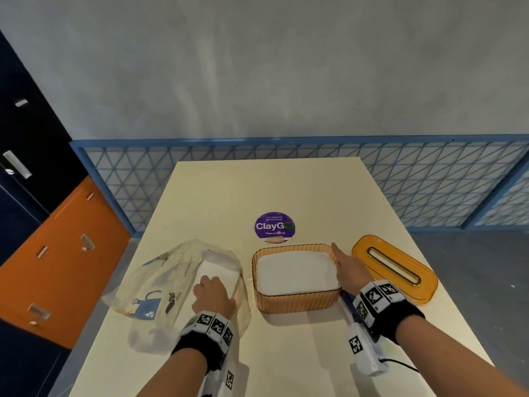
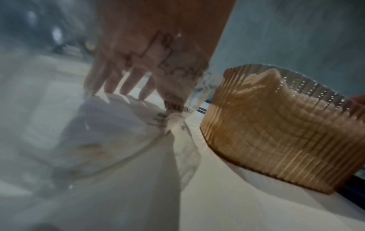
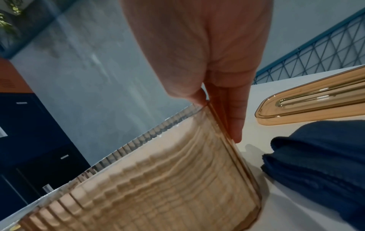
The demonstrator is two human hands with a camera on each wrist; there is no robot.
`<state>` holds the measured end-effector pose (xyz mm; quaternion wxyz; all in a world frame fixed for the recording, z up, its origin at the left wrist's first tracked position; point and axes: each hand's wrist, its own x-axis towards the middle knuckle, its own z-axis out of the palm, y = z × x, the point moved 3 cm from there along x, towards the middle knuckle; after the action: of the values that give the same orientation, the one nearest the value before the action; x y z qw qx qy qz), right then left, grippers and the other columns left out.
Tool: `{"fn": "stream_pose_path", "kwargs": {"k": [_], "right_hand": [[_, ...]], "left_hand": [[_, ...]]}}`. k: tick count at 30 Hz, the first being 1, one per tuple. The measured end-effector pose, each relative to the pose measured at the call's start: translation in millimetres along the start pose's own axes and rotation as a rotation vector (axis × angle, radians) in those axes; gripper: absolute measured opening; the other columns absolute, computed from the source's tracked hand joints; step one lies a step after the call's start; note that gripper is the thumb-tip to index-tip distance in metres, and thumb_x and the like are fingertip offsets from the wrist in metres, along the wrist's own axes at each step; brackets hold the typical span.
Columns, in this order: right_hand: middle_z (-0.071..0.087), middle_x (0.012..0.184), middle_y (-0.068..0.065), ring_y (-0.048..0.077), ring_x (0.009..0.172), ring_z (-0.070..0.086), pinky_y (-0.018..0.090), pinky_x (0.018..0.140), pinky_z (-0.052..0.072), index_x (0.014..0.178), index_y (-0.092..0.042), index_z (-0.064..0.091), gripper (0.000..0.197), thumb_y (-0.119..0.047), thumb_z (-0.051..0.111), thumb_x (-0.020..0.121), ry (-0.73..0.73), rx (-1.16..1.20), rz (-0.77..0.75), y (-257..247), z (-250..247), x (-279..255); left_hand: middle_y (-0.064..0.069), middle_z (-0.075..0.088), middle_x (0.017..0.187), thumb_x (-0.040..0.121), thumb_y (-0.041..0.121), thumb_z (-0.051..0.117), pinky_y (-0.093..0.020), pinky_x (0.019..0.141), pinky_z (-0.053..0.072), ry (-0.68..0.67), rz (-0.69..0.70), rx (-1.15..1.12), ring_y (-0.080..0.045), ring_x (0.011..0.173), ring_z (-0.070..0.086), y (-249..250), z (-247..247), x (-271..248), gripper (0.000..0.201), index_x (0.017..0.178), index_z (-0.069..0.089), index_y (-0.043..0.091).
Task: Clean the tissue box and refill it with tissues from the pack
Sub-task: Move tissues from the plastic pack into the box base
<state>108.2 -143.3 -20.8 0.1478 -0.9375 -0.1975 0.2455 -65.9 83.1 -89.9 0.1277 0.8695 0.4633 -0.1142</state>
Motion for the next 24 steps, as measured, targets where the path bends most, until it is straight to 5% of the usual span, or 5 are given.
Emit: {"fn": "stream_pose_path", "kwargs": {"k": [10, 15, 24], "right_hand": [[0.058, 0.120, 0.024, 0.021, 0.081, 0.049, 0.025, 0.071, 0.037, 0.151, -0.022, 0.002, 0.061, -0.004, 0.028, 0.098, 0.003, -0.005, -0.002, 3.5, 3.0, 5.7], [0.059, 0.119, 0.022, 0.020, 0.082, 0.048, 0.025, 0.071, 0.037, 0.151, -0.022, 0.001, 0.062, -0.005, 0.029, 0.098, -0.010, -0.013, -0.004, 3.7, 2.6, 4.8], [0.060, 0.106, 0.016, 0.020, 0.083, 0.049, 0.026, 0.071, 0.037, 0.151, -0.021, -0.001, 0.061, -0.005, 0.028, 0.099, -0.019, -0.034, -0.024, 3.5, 1.4, 3.9]], "left_hand": [[-0.009, 0.034, 0.137, 0.100, 0.034, 0.033, -0.035, 0.098, 0.041, 0.000, 0.052, -0.015, -0.025, 0.128, 0.036, -6.5, 5.7, -1.0, 0.037, 0.128, 0.040, 0.011], [-0.008, 0.033, 0.137, 0.096, 0.010, 0.034, -0.030, 0.095, 0.045, 0.021, 0.060, 0.081, -0.023, 0.127, 0.037, -7.1, 5.1, -7.3, 0.034, 0.129, 0.037, 0.012], [-0.007, 0.048, 0.129, 0.096, 0.007, 0.038, -0.026, 0.096, 0.045, 0.079, 0.121, 0.133, -0.019, 0.120, 0.052, -13.0, -21.3, -7.2, 0.026, 0.120, 0.048, 0.009]]}}
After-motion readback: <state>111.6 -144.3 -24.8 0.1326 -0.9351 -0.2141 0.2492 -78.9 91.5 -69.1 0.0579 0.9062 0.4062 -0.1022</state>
